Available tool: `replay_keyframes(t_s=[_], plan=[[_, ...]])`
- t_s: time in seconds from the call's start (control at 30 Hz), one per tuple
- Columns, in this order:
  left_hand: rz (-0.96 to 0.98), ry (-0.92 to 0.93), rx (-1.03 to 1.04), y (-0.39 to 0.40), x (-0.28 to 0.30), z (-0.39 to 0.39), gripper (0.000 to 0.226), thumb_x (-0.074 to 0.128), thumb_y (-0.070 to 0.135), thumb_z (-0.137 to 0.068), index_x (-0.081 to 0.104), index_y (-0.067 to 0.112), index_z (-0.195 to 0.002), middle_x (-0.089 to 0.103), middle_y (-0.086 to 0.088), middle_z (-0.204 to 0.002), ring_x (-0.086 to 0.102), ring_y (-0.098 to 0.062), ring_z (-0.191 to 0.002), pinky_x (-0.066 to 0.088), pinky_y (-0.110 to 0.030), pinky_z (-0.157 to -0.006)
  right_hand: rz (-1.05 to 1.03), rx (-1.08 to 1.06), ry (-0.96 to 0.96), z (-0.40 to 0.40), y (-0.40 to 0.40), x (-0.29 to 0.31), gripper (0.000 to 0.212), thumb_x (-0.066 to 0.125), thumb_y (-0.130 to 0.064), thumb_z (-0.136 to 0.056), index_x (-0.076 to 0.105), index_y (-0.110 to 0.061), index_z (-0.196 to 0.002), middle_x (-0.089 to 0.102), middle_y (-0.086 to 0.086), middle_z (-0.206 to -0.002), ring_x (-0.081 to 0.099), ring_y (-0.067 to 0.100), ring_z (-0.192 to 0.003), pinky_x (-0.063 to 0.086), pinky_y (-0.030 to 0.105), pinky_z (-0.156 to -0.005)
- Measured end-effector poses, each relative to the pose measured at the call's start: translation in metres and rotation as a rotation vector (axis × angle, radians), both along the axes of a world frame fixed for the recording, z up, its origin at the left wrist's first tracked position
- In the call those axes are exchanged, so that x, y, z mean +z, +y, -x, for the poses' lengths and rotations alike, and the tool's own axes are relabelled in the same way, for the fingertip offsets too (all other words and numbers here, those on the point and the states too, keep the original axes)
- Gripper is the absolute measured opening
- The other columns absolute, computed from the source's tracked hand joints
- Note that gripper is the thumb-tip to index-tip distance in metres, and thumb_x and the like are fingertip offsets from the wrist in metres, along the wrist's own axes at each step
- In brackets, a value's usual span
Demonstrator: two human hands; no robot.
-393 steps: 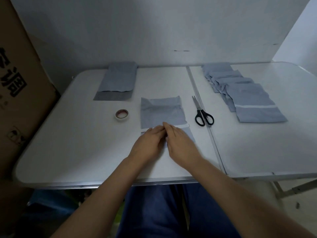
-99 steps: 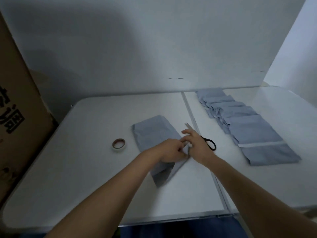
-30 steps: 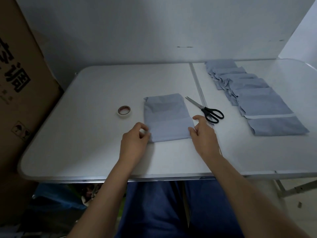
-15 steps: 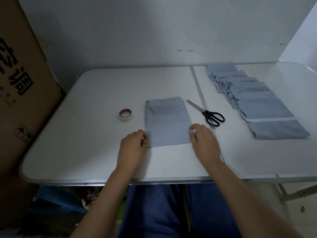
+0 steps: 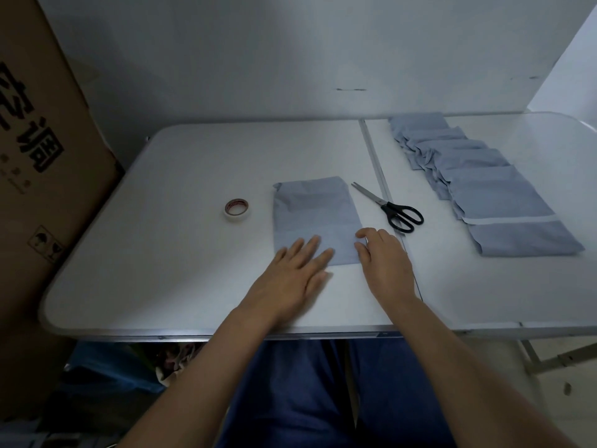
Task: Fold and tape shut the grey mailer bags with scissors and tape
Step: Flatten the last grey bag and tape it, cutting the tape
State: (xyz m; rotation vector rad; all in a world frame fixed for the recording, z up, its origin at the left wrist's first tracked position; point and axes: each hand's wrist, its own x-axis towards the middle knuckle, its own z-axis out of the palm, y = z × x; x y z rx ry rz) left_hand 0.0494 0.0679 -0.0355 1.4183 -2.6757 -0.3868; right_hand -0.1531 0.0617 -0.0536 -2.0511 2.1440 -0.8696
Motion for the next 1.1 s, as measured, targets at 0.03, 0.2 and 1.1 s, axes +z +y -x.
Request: replay_keyframes(t_s=[0.03,0.2,1.1], plan=[[-0.008,-0.043,0.009,0.002,-0.003,-0.001,0.052,0.011,0.05,-0.102,0.001,0.041,-0.152,-0.012,0.009,-0.16,-0.015,-0.011,-0.146,-0.006,-0.034,-0.12,-0.004,0.003,-0.008,0.0,0.0,-0.001,0.021,0.052,-0.02,-0.098,0.061,-0.011,-0.115,0.063,0.008,-0.099,0.057,0.024,-0.094,0.046,0.033,-0.074],[0.027,-0.094,0.036,0.007,-0.007,-0.003,0.051,0.007,0.051,-0.101,-0.004,0.043,-0.151,-0.017,0.009,-0.159,-0.02,-0.012,-0.145,-0.006,-0.037,-0.12,0.011,-0.025,0.012,-0.003,0.003,0.003,0.028,0.057,-0.011,-0.094,0.059,-0.009,-0.121,0.052,0.011,-0.116,0.053,0.026,-0.105,0.051,0.041,-0.082],[-0.008,-0.076,0.052,0.007,-0.007,-0.003,0.05,0.01,0.052,-0.101,-0.003,0.049,-0.149,-0.015,0.011,-0.159,-0.017,-0.01,-0.146,-0.007,-0.033,-0.119,-0.338,0.096,0.221,-0.009,0.071,0.004,0.108,-0.033,-0.069,-0.072,0.004,-0.009,-0.154,-0.001,0.008,-0.162,-0.004,0.017,-0.149,-0.004,0.035,-0.121]])
